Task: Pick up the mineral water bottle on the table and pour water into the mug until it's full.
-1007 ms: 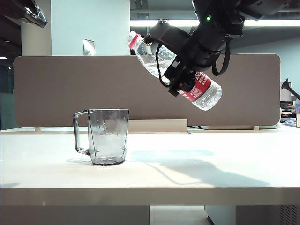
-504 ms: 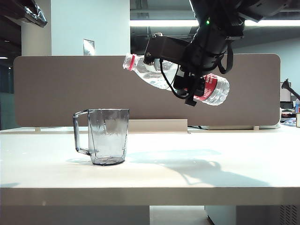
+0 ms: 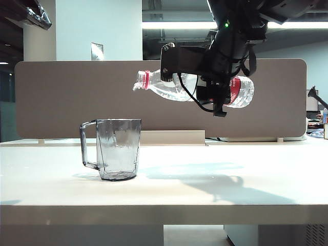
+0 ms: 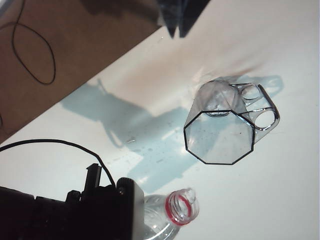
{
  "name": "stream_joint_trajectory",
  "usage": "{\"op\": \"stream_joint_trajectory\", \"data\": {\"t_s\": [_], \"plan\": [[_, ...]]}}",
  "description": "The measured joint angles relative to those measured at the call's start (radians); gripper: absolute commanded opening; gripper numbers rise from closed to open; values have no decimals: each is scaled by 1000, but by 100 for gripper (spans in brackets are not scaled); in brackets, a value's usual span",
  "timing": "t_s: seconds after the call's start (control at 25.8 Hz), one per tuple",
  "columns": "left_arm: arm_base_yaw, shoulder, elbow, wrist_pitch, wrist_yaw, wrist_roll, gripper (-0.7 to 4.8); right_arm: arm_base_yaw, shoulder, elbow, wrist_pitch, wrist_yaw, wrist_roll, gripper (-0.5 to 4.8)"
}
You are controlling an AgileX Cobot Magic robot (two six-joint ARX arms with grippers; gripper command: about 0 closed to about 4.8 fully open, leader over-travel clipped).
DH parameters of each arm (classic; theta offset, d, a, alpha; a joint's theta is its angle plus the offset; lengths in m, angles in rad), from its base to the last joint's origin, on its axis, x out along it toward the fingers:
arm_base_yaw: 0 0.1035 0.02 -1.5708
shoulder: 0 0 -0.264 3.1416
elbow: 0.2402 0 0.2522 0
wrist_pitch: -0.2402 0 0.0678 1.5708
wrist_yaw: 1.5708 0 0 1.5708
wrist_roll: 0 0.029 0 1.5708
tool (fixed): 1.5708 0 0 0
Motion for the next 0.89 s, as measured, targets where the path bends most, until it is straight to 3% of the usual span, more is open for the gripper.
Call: {"op": "stream_joint_trajectory", "data": {"t_s": [0.89], "plan": [[0,0,0,0,0,0,-5,-1,0,79,18,86,-179,202]]}}
